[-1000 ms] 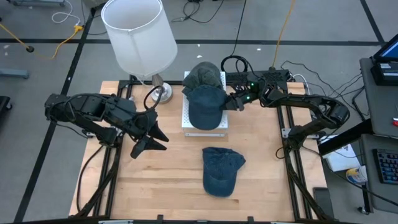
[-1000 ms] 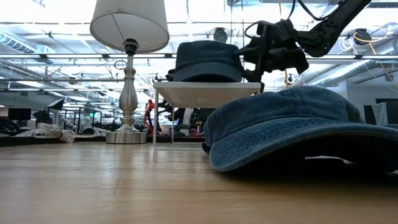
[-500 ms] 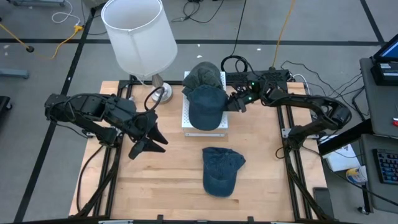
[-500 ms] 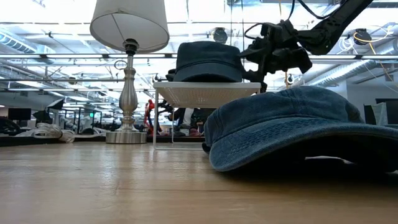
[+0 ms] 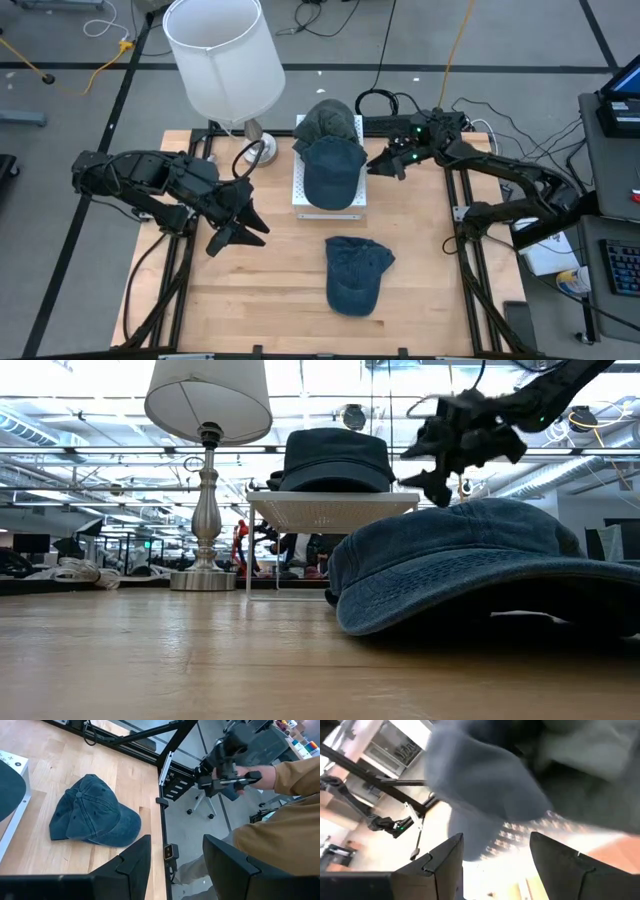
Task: Pick & Place hat
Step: Put the blue cap on the shelf
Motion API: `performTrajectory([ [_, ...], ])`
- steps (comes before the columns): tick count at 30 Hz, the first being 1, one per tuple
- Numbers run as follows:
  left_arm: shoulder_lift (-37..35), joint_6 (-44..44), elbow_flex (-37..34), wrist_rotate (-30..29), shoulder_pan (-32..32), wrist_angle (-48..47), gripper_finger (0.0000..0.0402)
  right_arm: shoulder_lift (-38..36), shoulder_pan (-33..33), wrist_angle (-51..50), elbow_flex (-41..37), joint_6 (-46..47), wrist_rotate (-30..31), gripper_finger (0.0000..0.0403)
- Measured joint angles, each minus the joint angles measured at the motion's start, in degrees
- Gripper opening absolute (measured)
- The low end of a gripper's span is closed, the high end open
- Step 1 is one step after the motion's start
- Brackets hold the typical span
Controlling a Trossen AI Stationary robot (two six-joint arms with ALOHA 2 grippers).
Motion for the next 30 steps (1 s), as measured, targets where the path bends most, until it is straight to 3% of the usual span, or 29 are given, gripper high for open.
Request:
performTrajectory([
  [4, 0.0, 0.5, 0.0, 0.0, 0.0, 0.0, 0.0184, -3.6, 2.9, 5.5, 0.0, 0.7, 1.9, 0.0222],
  [9, 0.0, 0.7, 0.0, -0.2, 0.0, 0.0, 0.0184, -6.3, 6.5, 11.2, 0.0, -1.0, 10.0, 0.0221],
  [13, 0.0, 1.2, 0.0, -0.2, 0.0, 0.0, 0.0184, -6.1, 10.0, 15.3, 0.0, -3.9, 14.9, 0.0221],
  [20, 0.0, 1.9, 0.0, -0.2, 0.0, 0.0, 0.0184, -6.0, 17.9, 16.3, 0.0, -10.0, 15.3, 0.0221],
  [25, 0.0, 2.2, 0.0, -0.2, 0.0, 0.0, 0.0184, -4.7, 21.4, 15.5, 0.0, -13.3, 26.0, 0.0221],
  [30, 0.0, 2.2, 0.0, -0.3, 0.0, 0.0, 0.0184, -0.5, 23.0, 21.8, 0.0, -14.1, 27.0, 0.0221],
])
